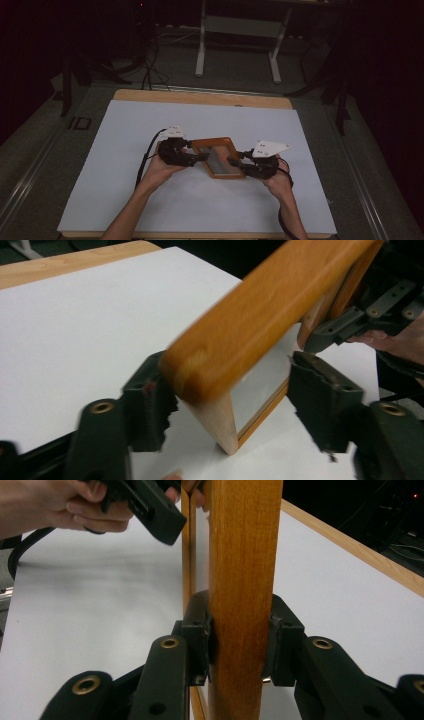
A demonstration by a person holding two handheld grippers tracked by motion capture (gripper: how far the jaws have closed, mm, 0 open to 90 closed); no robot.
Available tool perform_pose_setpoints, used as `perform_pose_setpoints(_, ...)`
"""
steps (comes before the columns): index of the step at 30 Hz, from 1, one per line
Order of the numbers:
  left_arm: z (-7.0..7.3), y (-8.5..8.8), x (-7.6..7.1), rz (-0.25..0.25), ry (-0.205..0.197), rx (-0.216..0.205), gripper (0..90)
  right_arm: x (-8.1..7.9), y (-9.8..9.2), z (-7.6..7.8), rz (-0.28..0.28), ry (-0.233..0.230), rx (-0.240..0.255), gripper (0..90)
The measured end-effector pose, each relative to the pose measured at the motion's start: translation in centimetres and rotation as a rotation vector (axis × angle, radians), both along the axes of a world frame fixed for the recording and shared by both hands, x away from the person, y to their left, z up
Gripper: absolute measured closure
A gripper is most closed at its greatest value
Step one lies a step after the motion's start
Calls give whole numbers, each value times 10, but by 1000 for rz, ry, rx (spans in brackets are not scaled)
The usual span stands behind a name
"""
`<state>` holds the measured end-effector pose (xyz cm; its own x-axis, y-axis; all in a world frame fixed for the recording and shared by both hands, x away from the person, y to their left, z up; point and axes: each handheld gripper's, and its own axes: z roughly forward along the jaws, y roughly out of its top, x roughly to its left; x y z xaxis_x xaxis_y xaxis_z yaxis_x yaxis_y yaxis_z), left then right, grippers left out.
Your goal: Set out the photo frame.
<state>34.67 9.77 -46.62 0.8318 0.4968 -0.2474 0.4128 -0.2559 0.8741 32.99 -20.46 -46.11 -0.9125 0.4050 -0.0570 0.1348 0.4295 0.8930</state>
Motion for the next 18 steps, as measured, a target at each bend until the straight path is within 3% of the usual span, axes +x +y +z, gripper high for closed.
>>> perform_pose_setpoints(9,-12,-11,-2,11,-3,49,430,-1,-2,-1,-4,7,0,679)
perform_pose_setpoints(18,-14,-14,-5,4,-29,54,465,-1,-4,-1,-3,8,-13,678)
